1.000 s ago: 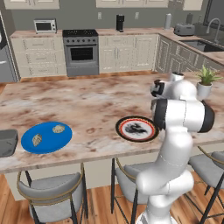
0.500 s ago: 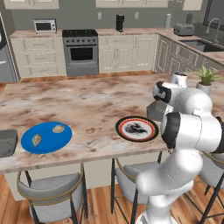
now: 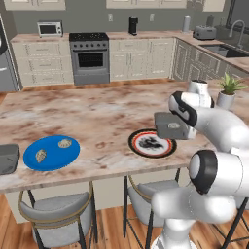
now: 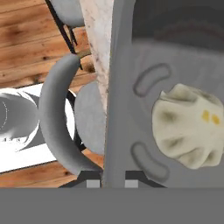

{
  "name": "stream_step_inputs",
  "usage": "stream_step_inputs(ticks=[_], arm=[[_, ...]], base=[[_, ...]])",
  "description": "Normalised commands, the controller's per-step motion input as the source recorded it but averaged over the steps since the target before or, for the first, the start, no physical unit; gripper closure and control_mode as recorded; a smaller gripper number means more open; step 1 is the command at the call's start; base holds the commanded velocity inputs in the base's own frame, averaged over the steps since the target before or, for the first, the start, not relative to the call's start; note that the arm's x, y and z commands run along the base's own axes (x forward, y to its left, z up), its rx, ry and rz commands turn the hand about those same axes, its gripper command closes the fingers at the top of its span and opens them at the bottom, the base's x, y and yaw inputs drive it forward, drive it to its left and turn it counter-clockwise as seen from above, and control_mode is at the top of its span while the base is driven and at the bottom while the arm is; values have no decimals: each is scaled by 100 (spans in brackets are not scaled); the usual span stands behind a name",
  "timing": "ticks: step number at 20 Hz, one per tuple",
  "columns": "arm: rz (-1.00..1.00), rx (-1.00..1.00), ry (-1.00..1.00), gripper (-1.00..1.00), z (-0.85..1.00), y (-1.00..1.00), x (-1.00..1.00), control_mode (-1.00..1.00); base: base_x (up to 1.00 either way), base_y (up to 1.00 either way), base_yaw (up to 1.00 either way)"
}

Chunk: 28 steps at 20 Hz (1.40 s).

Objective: Place two dumplings into each of the tupperware containers and then place the containers in the fridge.

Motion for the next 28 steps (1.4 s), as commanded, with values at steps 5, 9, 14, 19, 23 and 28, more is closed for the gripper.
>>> stream_step_inputs(ticks=[5,9,14,19,23,28], arm=[[29,0,-10,100,17,0,-21,-100],[14,0,-4,100,22,9,-10,-100],[2,-2,0,100,30,56,-15,-100],[0,-2,0,100,26,46,-8,-100],[0,0,0,100,3,3,-26,-100],[-1,0,0,100,3,-10,-36,-100]], base=[[0,0,0],[0,0,0],[0,0,0],[0,0,0],[0,0,0],[0,0,0]])
